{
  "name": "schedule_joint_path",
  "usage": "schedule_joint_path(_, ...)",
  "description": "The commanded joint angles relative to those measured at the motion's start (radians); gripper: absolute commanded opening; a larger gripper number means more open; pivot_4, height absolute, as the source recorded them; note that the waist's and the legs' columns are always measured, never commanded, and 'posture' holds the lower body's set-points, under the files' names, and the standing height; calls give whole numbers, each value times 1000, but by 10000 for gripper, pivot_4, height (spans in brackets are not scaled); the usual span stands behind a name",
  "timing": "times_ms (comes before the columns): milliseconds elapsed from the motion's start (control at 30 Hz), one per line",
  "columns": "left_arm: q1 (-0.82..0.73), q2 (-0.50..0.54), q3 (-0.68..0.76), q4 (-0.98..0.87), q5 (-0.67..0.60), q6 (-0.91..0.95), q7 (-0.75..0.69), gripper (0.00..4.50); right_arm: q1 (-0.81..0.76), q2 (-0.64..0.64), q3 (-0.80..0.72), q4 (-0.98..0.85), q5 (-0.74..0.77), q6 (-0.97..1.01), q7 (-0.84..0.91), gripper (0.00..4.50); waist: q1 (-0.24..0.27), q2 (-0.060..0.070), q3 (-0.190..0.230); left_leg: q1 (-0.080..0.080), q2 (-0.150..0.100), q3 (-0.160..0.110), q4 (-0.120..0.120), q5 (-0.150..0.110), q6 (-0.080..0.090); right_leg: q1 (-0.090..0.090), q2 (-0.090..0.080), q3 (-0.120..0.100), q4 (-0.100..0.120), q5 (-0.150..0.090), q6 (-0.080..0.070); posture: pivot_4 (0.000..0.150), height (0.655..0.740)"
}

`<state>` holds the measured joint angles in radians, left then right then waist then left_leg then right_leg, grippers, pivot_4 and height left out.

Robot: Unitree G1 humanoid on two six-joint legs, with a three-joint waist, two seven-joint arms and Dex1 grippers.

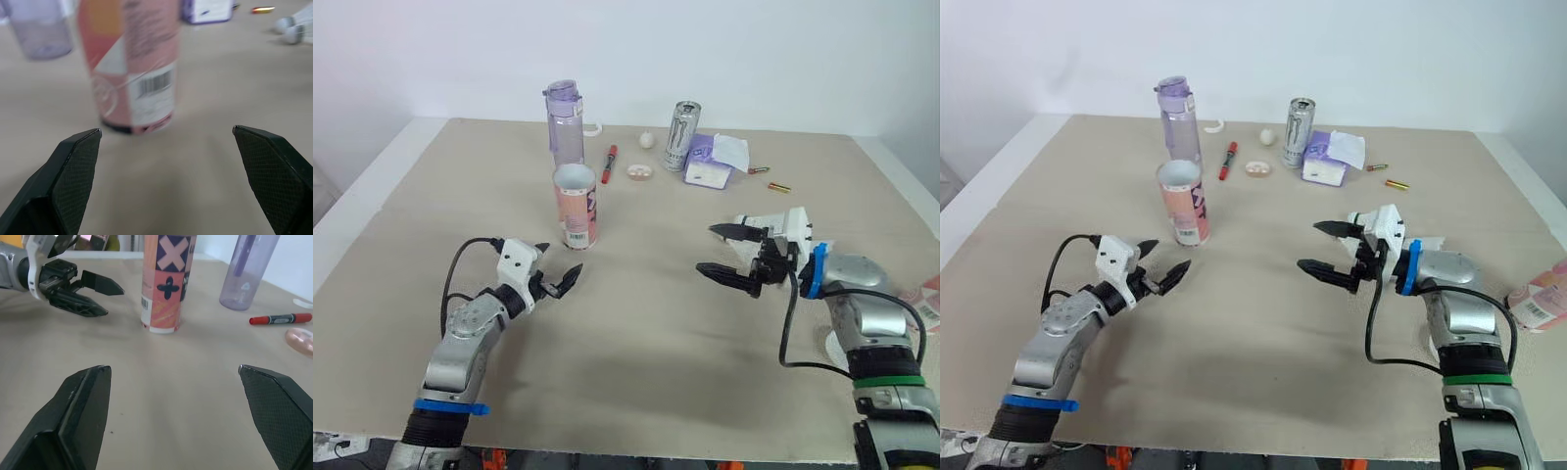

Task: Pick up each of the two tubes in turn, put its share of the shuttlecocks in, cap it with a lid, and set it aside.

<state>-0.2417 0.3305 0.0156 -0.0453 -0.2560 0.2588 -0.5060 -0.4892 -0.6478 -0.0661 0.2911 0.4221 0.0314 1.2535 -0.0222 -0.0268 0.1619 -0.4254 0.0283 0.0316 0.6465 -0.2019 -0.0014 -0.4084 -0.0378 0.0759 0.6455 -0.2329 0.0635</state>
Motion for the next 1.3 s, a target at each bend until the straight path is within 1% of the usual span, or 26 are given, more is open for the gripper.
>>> schedule_joint_path(33,-71,-3,45,44,-26,14,12,45000,-35,12,-7,25,-10,-38,5,44649,0,0,0,0,0,0,0,0,0,0,0,0,0,0,0,1500,7400)
schedule_joint_path(167,-118,9,32,114,-23,4,-30,45000,-43,32,-17,31,5,-23,-3,44649,0,0,0,0,0,-1,0,0,0,0,0,0,0,0,0,1500,7400)
schedule_joint_path(400,-195,33,7,245,6,-35,-113,45000,-35,46,2,14,-16,-41,-5,44649,0,0,0,0,0,-2,0,0,0,0,1,-1,0,0,-1,1500,7400)
schedule_joint_path(933,-462,23,-19,681,89,-226,-214,45000,-28,45,-3,-8,-26,-40,-40,44649,0,0,0,-1,0,-3,0,0,-1,0,1,-2,0,1,-1,1500,7400)
schedule_joint_path(1100,-558,11,-13,842,104,-303,-263,45000,-18,39,-10,-30,-25,-32,-55,44649,0,0,0,-2,0,-3,0,0,-1,0,2,-3,0,1,0,1500,7400)
schedule_joint_path(1300,-664,0,-5,1029,124,-389,-285,45000,2,29,-16,-59,-19,-21,-66,44649,0,0,0,-2,0,-4,0,0,-1,0,2,-3,0,0,0,1500,7400)
